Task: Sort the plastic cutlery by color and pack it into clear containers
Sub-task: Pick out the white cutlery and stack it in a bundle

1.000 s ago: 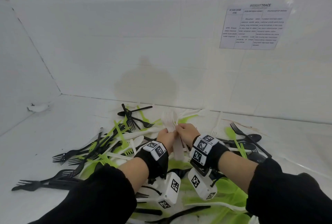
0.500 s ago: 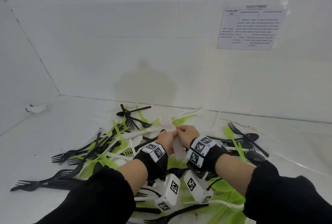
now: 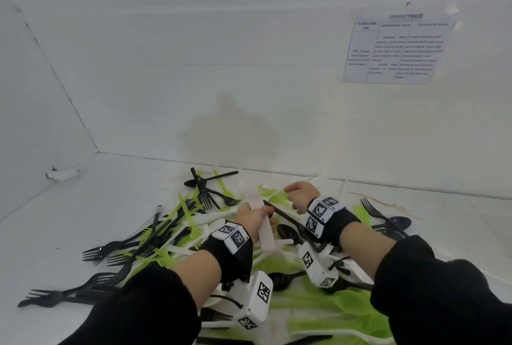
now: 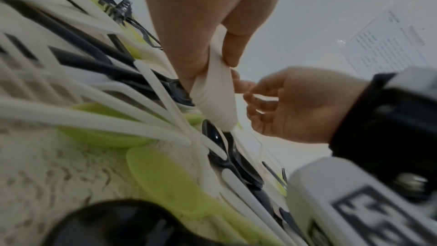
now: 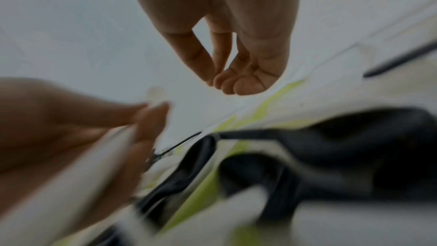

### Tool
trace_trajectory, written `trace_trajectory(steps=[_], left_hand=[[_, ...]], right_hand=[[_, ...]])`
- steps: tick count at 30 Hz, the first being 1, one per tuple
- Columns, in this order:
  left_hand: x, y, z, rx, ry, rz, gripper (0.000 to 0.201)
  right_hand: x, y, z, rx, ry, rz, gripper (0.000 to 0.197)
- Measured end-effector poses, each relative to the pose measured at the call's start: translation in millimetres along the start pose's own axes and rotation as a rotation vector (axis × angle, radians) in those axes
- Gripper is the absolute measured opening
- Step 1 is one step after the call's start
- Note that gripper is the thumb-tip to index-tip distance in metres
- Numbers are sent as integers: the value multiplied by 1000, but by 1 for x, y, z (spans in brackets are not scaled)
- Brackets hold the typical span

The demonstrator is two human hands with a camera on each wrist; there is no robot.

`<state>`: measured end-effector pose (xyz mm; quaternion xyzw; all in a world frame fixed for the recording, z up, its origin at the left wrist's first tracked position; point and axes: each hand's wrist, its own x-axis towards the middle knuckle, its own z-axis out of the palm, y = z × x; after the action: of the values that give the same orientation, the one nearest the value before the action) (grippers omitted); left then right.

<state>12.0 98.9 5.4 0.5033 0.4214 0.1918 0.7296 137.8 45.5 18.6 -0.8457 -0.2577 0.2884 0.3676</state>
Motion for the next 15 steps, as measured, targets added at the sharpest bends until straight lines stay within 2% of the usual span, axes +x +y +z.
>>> trace_trajectory(steps=[2, 4, 6, 8, 11, 15], left_hand=[[5, 3, -7, 15, 3, -5, 3], [9, 6, -14, 20, 2, -9, 8], [12, 10, -21, 12, 4, -1, 14], [15, 12, -26, 16, -3, -3, 17], [20, 13, -32, 26, -5, -7, 16], [28, 14, -35, 3, 26, -7, 12]], right_hand=[[18, -4, -13, -181, 9, 3, 32], [37, -8, -20, -420, -3, -38, 33], [51, -12, -19, -659, -5, -156, 40], [67, -13, -11, -817, -104, -243, 43], [83, -12, 0, -976, -237, -309, 33], [95, -15, 5, -1063, -260, -336, 26]])
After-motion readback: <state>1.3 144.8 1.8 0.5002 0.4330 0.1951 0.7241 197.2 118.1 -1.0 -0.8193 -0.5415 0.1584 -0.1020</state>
